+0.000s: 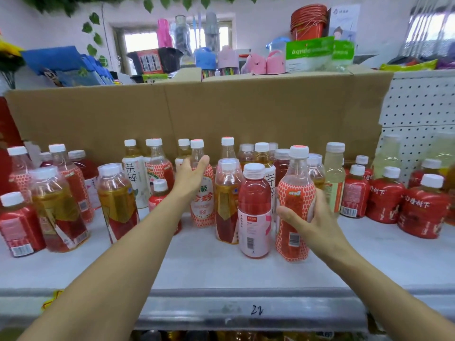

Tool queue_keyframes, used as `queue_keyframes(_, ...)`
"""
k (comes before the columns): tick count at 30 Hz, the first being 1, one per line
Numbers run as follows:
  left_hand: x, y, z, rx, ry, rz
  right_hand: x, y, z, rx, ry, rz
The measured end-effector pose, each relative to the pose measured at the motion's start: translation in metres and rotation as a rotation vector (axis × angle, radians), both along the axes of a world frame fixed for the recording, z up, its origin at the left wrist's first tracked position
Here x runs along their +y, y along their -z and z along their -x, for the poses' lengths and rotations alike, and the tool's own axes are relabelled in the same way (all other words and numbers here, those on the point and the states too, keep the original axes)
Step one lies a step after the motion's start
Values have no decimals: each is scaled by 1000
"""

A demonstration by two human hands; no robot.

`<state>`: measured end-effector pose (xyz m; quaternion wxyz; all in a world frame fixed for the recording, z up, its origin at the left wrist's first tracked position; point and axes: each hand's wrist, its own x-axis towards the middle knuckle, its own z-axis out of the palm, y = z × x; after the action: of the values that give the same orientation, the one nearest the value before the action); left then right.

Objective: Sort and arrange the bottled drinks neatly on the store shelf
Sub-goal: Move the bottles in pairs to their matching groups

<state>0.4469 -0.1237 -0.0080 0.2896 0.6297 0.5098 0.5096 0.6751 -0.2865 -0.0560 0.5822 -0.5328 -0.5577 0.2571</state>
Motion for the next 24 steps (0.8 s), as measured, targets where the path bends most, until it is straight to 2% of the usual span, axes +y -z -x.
queue_keyframes(5, -9, -2, 6, 145, 43, -51, -5, -1, 1, 1, 8, 5)
queue_keyframes(9, -36, 1, 16, 185, 74, -102, -14, 1, 3, -3, 22, 1)
queue_keyframes(13, -69, 8, 31, 103, 109, -127, -22, 2, 6, -15, 69, 20)
queue_keyframes(17, -99, 30, 32, -104, 135, -39, -28, 12, 13, -30, 123, 27)
queue_keyframes(21, -109, 65, 33, -93, 143, 50, -31, 18, 18, -17, 153, 39)
queue_keyframes(24, -112, 68, 33, -121, 164, 42, -31, 16, 20, -8, 164, 39)
